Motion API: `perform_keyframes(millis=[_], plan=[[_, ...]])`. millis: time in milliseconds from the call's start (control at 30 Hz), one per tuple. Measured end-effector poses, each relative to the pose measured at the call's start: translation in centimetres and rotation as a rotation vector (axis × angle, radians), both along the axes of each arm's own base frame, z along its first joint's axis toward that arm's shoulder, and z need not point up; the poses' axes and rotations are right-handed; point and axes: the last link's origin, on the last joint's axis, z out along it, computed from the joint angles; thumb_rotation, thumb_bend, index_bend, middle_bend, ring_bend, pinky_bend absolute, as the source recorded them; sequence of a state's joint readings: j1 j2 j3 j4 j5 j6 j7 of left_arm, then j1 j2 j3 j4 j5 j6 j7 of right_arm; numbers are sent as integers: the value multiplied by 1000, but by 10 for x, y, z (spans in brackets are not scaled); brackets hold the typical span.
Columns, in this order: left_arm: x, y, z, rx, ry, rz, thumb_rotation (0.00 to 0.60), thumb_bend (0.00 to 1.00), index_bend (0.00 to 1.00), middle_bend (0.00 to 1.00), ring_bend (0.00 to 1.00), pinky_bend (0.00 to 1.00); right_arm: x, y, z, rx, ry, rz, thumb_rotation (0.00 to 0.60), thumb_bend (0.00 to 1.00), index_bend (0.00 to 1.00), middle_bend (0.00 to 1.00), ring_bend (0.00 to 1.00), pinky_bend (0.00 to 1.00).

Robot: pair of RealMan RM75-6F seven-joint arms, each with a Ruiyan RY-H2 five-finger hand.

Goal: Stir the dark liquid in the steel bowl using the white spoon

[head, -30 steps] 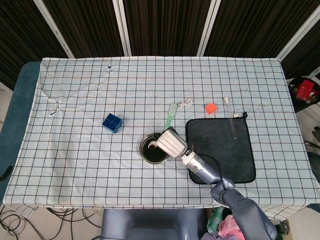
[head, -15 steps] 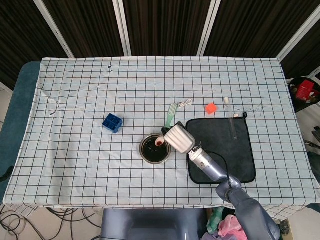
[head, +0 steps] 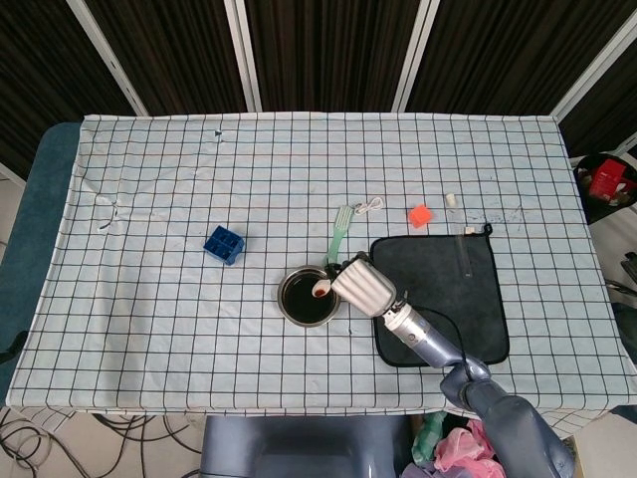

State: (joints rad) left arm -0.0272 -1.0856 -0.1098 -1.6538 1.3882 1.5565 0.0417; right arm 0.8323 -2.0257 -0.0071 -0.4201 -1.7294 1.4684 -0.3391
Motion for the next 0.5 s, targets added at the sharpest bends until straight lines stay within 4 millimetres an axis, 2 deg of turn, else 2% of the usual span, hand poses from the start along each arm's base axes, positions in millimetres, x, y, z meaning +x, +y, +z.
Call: perform_keyframes(millis=[500], plan=[[0,1,0,2,1,2,600,220,96,8,0,18,5,24,1,27,-18,84,600,402,698,885,1000,1000]])
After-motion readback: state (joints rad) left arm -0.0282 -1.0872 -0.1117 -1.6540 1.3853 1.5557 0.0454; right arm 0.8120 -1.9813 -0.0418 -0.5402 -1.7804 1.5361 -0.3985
